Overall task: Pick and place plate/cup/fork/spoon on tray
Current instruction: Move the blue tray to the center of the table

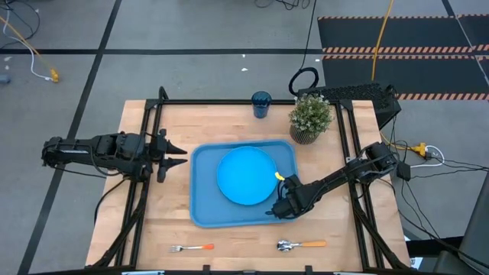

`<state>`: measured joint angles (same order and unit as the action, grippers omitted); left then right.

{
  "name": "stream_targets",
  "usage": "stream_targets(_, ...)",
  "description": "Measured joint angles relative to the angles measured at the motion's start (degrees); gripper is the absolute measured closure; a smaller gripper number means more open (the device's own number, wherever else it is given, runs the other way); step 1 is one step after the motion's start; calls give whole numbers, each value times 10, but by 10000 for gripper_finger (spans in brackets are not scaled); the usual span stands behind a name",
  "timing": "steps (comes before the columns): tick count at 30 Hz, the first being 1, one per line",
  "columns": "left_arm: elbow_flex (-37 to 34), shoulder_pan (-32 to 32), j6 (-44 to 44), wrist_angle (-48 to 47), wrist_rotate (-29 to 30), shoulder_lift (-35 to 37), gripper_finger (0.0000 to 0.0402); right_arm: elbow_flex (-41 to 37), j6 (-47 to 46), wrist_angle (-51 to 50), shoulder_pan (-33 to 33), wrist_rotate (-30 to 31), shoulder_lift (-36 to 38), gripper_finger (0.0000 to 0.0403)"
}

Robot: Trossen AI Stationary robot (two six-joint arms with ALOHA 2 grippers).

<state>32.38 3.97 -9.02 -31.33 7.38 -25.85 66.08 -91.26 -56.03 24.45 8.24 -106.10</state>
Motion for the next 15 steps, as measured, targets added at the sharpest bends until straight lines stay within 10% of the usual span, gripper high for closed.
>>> stream_targets(15,0,0,-1,-2,0,0,259,0,-95,72,7,-38,0,280)
